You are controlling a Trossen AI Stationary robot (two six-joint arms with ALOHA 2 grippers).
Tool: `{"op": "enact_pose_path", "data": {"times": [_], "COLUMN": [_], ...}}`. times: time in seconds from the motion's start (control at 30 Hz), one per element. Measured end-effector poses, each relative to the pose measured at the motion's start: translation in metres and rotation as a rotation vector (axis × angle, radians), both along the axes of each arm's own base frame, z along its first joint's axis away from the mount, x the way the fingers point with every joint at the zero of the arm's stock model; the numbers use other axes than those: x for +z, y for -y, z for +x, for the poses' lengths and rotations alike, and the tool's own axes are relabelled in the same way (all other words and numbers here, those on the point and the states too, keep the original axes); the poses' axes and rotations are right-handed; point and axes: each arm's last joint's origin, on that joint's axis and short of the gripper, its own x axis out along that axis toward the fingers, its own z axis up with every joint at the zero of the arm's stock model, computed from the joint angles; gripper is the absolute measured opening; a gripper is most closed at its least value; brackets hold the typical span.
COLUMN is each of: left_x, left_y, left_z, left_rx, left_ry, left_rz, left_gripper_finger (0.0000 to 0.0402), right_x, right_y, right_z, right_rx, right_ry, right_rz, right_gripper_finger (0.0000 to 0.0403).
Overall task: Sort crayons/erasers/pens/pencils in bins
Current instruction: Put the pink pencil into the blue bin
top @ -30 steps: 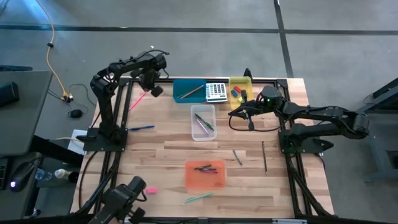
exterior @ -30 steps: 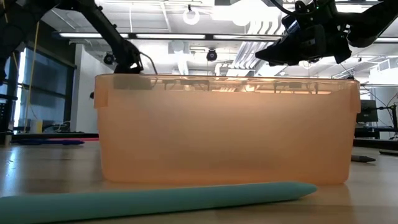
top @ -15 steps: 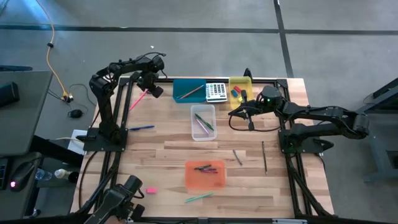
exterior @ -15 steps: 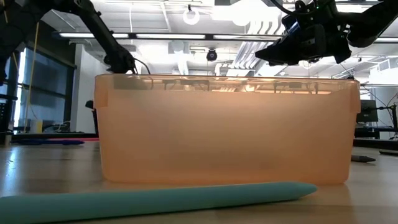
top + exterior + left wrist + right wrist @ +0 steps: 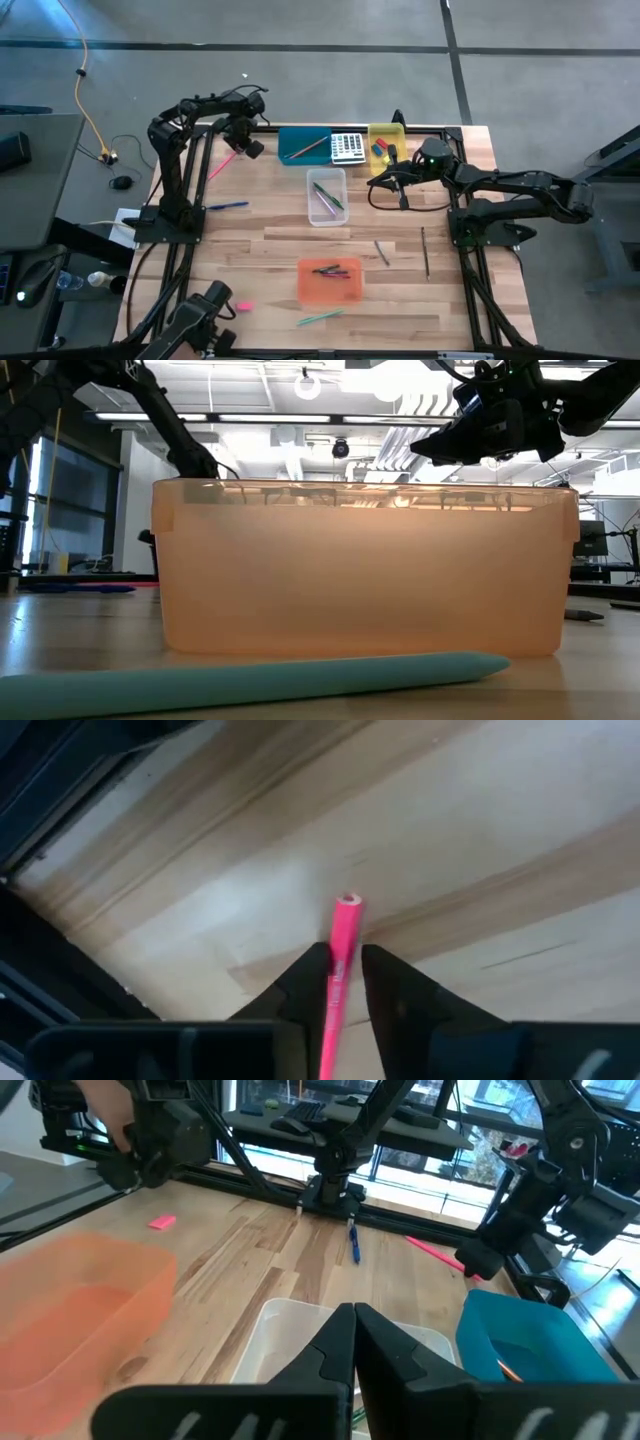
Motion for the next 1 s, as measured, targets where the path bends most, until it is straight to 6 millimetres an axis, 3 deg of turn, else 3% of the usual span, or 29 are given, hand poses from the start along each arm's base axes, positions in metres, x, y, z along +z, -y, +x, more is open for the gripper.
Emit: {"op": "enact_pose_path", "data": {"times": [0.23,0.53,0.77,1.0], "left_x": [-0.001,0.003,0.034,0.066], "left_y": [0.008,0.017,0.017,0.022], "left_z": [0.017,0.037,0.046,0.057], "left_rx": [-0.153,-0.285,-0.29,-0.353], "left_ry": [-0.01,-0.022,0.145,0.178], "left_rz": [-0.01,0.015,0.052,0.134], "left_gripper_finger": [0.0013,0.0005,0.0002,0.0001], "right_x": [0.0,0.0,0.0,0.0], "right_y": [0.0,0.0,0.0,0.0], "right_z": [0.0,0.0,0.0,0.0], "right_rx": [0.0,-0.001,-0.001,-0.001], "right_ry": [0.0,0.003,0.003,0.003], "right_rz": [-0.001,0.0,0.0,0.0], "right_gripper_finger": [0.0,0.0,0.0,0.0]}}
